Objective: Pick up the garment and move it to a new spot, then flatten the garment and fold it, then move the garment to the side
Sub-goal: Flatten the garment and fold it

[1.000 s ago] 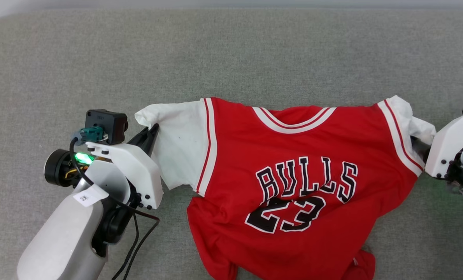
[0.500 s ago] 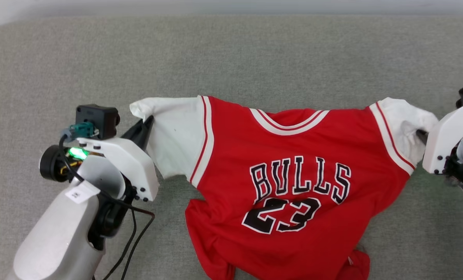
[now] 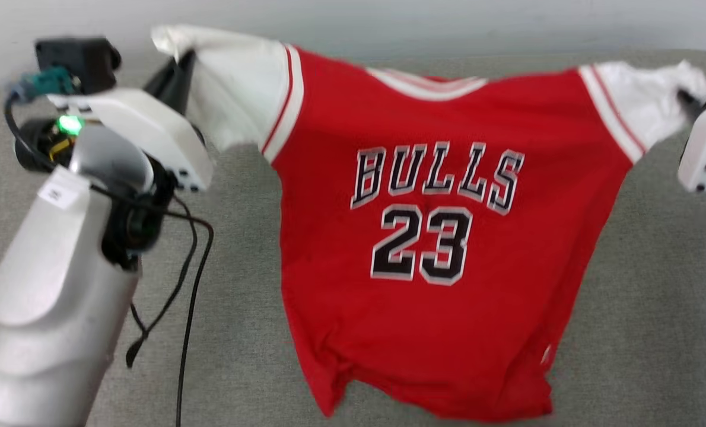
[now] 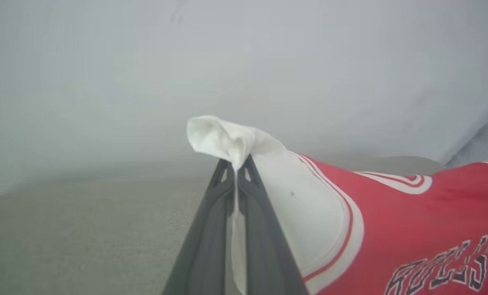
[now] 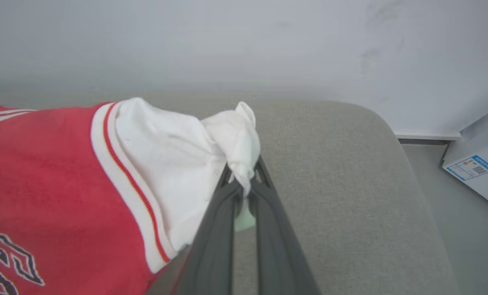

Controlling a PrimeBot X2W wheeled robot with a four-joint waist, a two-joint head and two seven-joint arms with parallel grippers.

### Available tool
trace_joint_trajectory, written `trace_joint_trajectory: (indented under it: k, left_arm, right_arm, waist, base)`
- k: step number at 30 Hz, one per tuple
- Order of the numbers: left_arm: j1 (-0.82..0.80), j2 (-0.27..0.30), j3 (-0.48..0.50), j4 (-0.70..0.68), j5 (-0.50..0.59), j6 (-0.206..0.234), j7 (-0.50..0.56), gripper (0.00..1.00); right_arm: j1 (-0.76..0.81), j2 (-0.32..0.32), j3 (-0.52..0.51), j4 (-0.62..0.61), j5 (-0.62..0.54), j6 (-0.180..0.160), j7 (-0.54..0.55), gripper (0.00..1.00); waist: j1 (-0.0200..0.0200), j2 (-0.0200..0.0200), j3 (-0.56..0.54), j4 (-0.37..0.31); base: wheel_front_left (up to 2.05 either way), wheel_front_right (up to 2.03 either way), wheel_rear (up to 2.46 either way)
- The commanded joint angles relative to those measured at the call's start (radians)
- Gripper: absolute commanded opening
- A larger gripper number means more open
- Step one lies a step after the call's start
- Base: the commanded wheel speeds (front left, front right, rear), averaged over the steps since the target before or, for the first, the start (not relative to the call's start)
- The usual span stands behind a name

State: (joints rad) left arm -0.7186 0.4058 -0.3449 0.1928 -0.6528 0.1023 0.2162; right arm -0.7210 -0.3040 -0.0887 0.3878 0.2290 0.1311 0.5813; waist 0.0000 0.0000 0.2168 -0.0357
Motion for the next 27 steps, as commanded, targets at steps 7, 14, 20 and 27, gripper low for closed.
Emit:
trace_joint_trajectory:
  k: [7,14,20,27]
  left_arm:
    - [-0.238,-0.028,0.021,0.182,0.026,-0.050,-0.102,0.00]
    - [-0.468,-0.023,0.046,0.337,0.071,-0.072,-0.230,0.00]
    - [-0.644,0.003,0.061,0.437,0.098,-0.101,-0.317,0.00]
    - [-0.786,0.022,0.069,0.500,0.106,-0.124,-0.357,0.00]
  right_arm:
    - [-0.197,0.001,-0.038,0.029,-0.066,-0.001,-0.104,0.00]
    - [-0.404,0.025,-0.051,0.082,-0.111,-0.001,-0.230,0.00]
    - [-0.572,0.046,-0.051,0.130,-0.139,-0.001,-0.321,0.00]
    - [-0.724,0.036,-0.033,0.202,-0.134,-0.001,-0.393,0.00]
  waist:
    - [0.0000,0.0000,0.039,-0.013]
    - [0.0000,0.0000,0.109,-0.026]
    - [0.0000,0.0000,0.173,-0.037]
    - [0.0000,0.0000,0.273,-0.036]
  base:
    - [0.00,0.00,0.00]
    - [0.00,0.00,0.00]
    - [0.00,0.00,0.00]
    - [0.00,0.00,0.00]
